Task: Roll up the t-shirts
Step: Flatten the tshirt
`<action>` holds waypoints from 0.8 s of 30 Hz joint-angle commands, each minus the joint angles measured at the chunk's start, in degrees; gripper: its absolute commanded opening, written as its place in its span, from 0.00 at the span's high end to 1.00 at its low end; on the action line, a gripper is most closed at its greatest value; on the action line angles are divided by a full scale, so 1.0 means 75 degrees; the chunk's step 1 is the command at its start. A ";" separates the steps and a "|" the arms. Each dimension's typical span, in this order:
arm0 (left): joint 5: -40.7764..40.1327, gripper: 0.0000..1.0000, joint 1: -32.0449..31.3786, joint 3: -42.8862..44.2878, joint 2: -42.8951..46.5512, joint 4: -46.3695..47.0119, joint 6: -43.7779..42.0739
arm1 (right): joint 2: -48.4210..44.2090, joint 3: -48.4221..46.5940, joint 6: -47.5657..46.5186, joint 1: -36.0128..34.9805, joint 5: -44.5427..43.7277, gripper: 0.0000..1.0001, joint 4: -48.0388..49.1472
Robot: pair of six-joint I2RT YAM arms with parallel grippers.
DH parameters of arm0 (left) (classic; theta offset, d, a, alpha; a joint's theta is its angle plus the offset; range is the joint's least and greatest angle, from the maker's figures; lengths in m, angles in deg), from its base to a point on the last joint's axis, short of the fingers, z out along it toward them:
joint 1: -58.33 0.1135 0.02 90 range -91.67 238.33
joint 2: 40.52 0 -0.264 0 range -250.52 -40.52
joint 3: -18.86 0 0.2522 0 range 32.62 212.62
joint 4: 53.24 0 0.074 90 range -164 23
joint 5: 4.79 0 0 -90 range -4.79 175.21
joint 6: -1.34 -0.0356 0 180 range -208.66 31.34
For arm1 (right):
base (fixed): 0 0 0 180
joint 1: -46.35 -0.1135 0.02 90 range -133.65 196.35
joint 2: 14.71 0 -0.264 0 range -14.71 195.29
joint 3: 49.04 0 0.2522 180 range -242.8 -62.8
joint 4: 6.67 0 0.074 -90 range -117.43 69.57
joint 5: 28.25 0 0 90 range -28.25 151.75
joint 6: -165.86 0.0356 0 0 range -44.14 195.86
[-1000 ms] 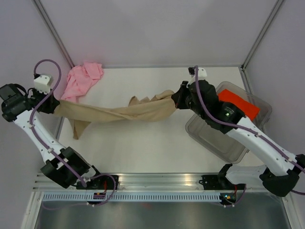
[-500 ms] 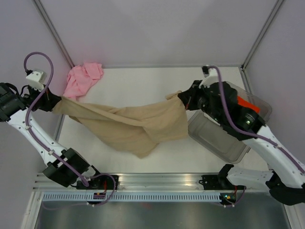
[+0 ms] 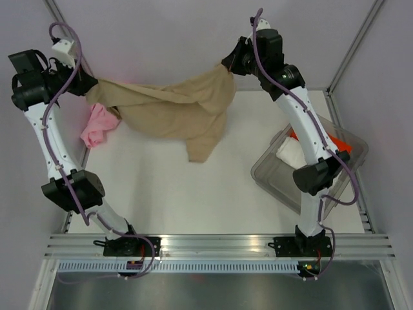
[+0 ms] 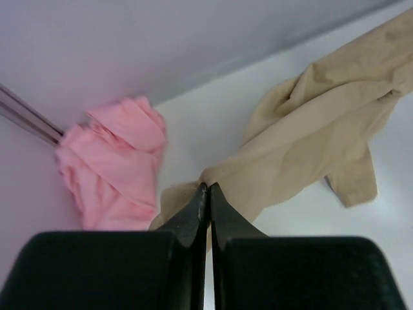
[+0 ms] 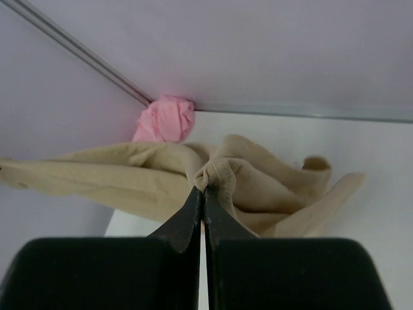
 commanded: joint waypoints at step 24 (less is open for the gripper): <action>-0.1371 0.42 0.0313 -0.6673 0.1649 -0.0259 -0.6528 | -0.3182 0.8760 0.0717 -0.0412 0.0781 1.00 0.4341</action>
